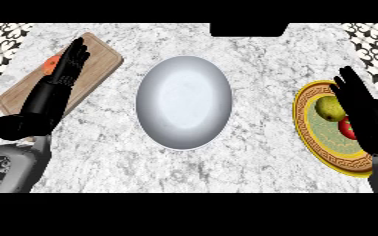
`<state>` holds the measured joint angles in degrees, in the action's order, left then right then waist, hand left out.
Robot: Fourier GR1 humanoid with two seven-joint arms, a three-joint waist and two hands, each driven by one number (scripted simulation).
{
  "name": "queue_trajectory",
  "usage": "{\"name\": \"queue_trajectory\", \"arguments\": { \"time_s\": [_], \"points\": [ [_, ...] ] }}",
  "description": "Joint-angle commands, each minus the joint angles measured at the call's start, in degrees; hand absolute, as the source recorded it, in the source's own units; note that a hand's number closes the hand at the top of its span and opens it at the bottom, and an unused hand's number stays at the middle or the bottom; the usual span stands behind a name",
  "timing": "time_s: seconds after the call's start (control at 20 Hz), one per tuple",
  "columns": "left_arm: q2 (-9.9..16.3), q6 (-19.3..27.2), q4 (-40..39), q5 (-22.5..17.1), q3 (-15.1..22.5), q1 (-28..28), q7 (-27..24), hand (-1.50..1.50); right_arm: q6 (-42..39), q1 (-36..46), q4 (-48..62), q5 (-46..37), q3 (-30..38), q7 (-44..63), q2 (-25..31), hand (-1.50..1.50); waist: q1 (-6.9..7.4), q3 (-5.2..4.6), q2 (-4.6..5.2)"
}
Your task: Pick the tomato from the plate and place it in the bowl
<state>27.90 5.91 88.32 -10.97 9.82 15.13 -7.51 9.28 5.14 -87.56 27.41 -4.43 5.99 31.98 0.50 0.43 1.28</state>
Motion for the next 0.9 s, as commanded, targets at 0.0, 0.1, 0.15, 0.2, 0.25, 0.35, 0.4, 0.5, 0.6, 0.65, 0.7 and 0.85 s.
{"name": "queue_trajectory", "arguments": {
  "time_s": [0.0, 0.1, 0.15, 0.2, 0.25, 0.35, 0.4, 0.5, 0.6, 0.65, 0.7, 0.85],
  "points": [
    [-1.76, -0.56, 0.04, -0.83, -1.32, -1.69, 1.0, 0.0, 0.19, 2.41, 7.3, -0.04, 4.16, -1.36, -1.4, -1.5, -0.18, -0.41, -1.2],
    [-2.09, -0.43, -0.21, -6.12, -4.54, -2.65, 2.12, 0.0, 9.44, 0.44, 5.94, 0.68, 9.32, 0.15, -1.2, -1.5, -0.38, -0.47, -1.29],
    [-1.53, -1.22, 0.35, -9.28, -7.27, -3.71, 2.11, 0.0, 11.65, 0.51, 7.9, 0.74, 12.62, -0.87, -0.26, -1.5, 0.1, -0.48, -1.33],
    [-4.86, 1.37, -0.14, -9.45, -6.55, -3.67, 2.44, 0.0, 13.47, -0.39, 9.83, 1.33, 16.14, -2.77, 0.04, -1.5, -0.84, -0.42, -1.23],
    [-5.1, 0.28, 0.15, -11.85, -7.7, -5.9, 2.04, 0.0, 17.72, 0.99, 12.56, 1.02, 18.56, -3.65, -1.16, -1.5, 0.68, -0.43, -1.08],
    [-5.77, 0.3, -0.06, -11.3, -6.07, -4.95, 3.11, 0.0, 23.26, -9.27, 20.71, -13.29, 12.37, 4.42, 10.19, -1.5, -0.36, -1.39, 1.25],
    [-5.99, -0.35, -0.17, -12.55, -6.54, -6.14, 3.25, 0.0, 29.25, -7.76, 21.89, -11.1, 15.8, 4.72, 6.29, -1.5, 0.08, -0.8, -0.1],
    [-8.5, -0.19, -0.66, -13.26, -5.05, -6.2, 3.99, 0.0, 35.61, -4.53, 22.42, -13.26, 15.37, 3.22, 3.08, -1.5, 0.35, -0.52, -0.76],
    [-6.32, -2.85, -0.95, -15.94, -8.47, -6.65, 3.6, 0.0, 37.82, -2.71, 25.45, -16.24, 15.62, 1.25, 4.63, -1.5, 0.71, -0.47, -0.92],
    [-6.39, -1.8, 1.98, -16.06, -7.66, -6.58, 6.66, 0.0, 38.6, -2.4, 27.03, -18.78, 13.98, 1.04, 5.41, -1.5, 0.86, -0.42, -1.08],
    [-5.94, -3.91, -1.7, -16.08, -9.03, -6.44, 3.78, 0.0, 38.39, 0.0, 28.49, -19.68, 13.94, 2.65, 7.4, -1.5, 0.49, -0.46, -0.99],
    [-4.78, -3.88, 3.25, -17.47, -9.26, -8.03, 8.06, 0.0, 33.54, 0.54, 29.78, -24.27, 7.7, 13.9, 14.4, -1.5, 0.83, -0.53, -1.2]
  ]
}}
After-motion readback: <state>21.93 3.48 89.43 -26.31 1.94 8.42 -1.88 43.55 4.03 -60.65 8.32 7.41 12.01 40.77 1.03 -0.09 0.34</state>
